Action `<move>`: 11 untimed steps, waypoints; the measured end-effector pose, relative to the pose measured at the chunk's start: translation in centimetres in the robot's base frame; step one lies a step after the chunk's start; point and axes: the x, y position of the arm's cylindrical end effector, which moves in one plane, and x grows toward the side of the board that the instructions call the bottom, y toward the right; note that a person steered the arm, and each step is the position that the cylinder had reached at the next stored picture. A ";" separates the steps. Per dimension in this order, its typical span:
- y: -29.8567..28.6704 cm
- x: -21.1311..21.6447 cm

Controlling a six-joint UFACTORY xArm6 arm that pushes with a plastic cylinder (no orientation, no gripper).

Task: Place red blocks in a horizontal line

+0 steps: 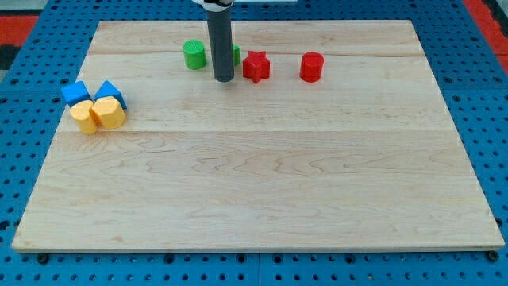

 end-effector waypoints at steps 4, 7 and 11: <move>9.9 3.3; 15.8 -4.0; 8.2 -4.2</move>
